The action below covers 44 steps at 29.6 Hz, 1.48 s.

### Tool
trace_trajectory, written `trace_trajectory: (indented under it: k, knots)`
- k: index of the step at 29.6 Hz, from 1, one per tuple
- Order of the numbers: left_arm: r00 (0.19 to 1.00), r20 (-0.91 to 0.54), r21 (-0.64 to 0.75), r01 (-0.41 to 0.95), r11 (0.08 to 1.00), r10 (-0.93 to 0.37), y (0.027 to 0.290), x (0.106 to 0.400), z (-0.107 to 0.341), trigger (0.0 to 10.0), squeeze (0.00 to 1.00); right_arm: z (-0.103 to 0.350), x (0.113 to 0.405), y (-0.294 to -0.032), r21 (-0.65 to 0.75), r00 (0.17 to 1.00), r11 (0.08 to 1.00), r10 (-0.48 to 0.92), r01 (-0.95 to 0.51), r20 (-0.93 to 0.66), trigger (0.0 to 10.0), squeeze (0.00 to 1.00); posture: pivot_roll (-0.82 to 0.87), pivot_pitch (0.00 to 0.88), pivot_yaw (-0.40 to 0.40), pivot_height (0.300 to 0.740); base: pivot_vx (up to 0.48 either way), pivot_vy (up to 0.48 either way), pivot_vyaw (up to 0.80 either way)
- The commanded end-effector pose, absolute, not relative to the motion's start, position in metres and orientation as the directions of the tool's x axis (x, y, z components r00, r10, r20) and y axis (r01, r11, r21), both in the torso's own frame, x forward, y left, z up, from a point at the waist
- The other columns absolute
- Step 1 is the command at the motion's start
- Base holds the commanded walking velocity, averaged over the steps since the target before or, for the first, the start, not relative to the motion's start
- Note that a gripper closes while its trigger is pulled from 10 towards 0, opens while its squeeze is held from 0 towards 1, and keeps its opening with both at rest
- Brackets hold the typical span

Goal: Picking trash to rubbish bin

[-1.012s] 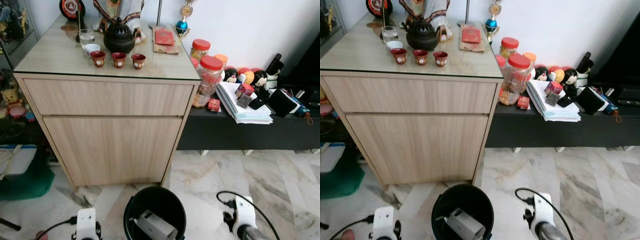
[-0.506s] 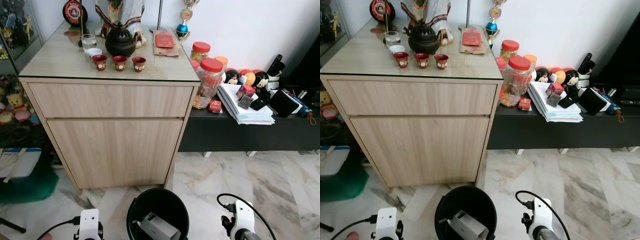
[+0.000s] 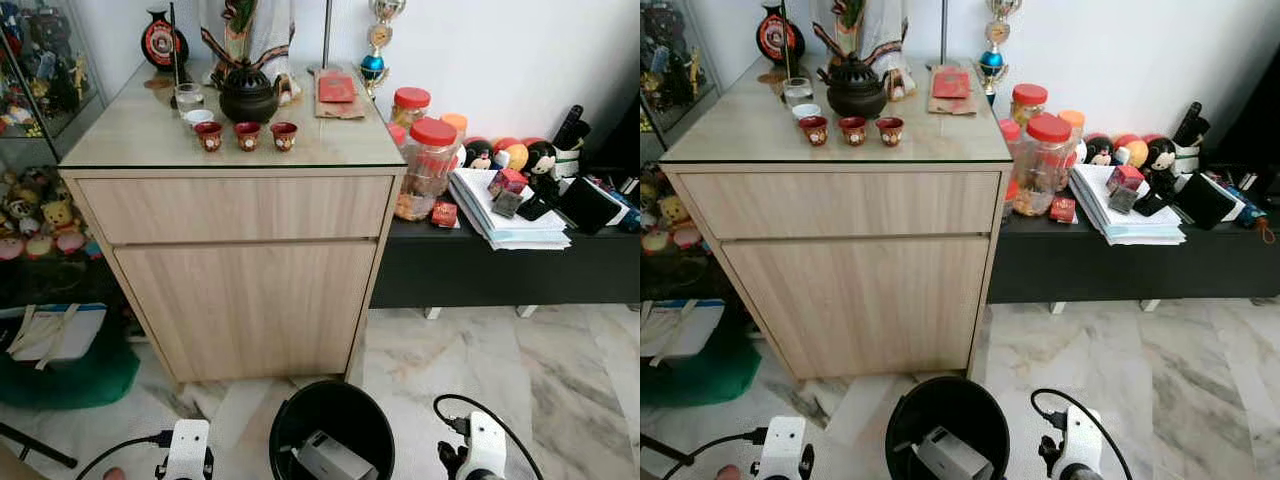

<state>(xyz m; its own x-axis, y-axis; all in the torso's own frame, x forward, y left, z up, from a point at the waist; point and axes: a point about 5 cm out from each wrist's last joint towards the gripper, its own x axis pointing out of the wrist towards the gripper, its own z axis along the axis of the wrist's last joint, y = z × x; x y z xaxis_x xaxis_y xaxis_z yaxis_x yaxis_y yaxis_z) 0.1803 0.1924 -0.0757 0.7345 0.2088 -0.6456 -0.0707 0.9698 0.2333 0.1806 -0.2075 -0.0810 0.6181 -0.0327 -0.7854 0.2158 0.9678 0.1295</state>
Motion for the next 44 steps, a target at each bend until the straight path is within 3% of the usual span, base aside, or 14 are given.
trace_trajectory:
  k: [1, 33, 44]
  knots:
    - [0.721, -0.663, 0.238, -0.054, 0.970, 0.203, 0.193, 0.182, -0.076, 10.0, 0.00, -0.080, 0.182, -0.209, 0.133, 0.625, 0.964, -0.042, 0.230, -0.779, 10.0, 0.00, -0.02, 0.009, -0.064, 0.740, 0.000, 0.000, 0.00]
    - [0.683, -0.708, 0.197, -0.053, 0.979, 0.179, 0.185, 0.175, -0.082, 10.0, 0.00, -0.080, 0.181, -0.215, 0.126, 0.615, 0.960, -0.057, 0.250, -0.787, 10.0, 0.00, -0.03, 0.012, -0.086, 0.740, 0.000, 0.000, 0.00]
    - [0.682, -0.710, 0.190, -0.051, 0.980, 0.173, 0.184, 0.174, -0.083, 10.0, 0.00, -0.080, 0.180, -0.215, 0.127, 0.615, 0.959, -0.059, 0.254, -0.786, 10.0, 0.00, -0.03, 0.013, -0.087, 0.740, -0.196, 0.000, 0.00]
